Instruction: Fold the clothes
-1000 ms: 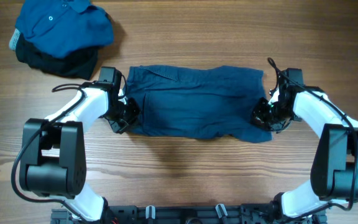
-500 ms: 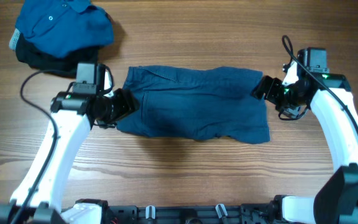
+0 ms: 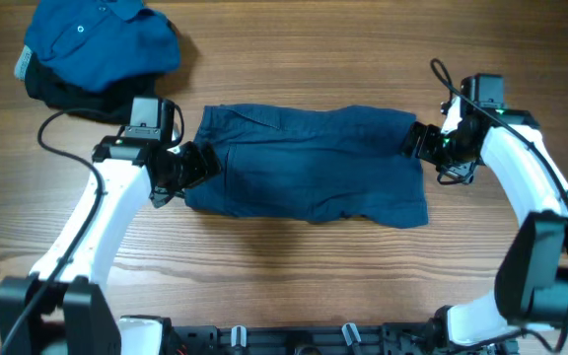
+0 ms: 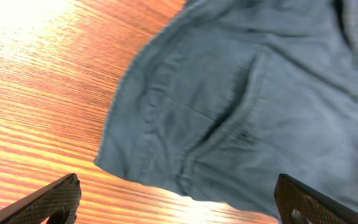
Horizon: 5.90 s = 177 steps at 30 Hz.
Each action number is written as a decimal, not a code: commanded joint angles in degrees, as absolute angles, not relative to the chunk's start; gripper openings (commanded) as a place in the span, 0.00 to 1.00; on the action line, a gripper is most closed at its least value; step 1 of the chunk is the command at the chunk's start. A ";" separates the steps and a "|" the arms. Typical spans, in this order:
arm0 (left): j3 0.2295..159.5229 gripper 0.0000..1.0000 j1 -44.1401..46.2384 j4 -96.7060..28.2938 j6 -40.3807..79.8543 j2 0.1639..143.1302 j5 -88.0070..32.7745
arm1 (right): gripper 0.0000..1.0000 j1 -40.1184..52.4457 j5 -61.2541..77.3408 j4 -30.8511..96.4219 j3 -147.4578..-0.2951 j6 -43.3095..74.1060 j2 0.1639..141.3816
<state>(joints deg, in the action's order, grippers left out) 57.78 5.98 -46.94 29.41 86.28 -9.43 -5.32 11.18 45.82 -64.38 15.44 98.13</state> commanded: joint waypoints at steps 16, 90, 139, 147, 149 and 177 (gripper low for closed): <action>58.28 1.00 5.67 -44.60 28.71 90.35 -6.76 | 0.91 -4.73 18.11 42.37 -64.23 8.93 112.27; 58.13 1.00 1.30 -26.83 13.65 101.36 -25.74 | 0.99 -6.92 23.62 64.34 -75.81 7.53 91.18; 64.36 0.04 -4.89 -38.35 11.92 110.61 -35.24 | 0.99 0.86 23.64 63.92 -75.72 7.64 89.41; 75.57 0.04 -5.85 -55.68 14.92 103.74 -18.02 | 0.99 2.66 25.50 63.92 -75.64 7.68 89.41; 78.17 0.04 -5.85 -58.78 15.88 103.04 -15.70 | 0.99 3.55 25.52 63.86 -75.64 7.68 89.41; 90.02 1.00 8.73 -70.59 20.40 99.55 -8.97 | 1.00 5.08 13.87 63.94 -75.64 11.99 89.41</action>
<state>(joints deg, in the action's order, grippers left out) 89.01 10.07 -70.52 18.81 100.57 -7.35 4.95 15.31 63.51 -74.83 12.73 90.63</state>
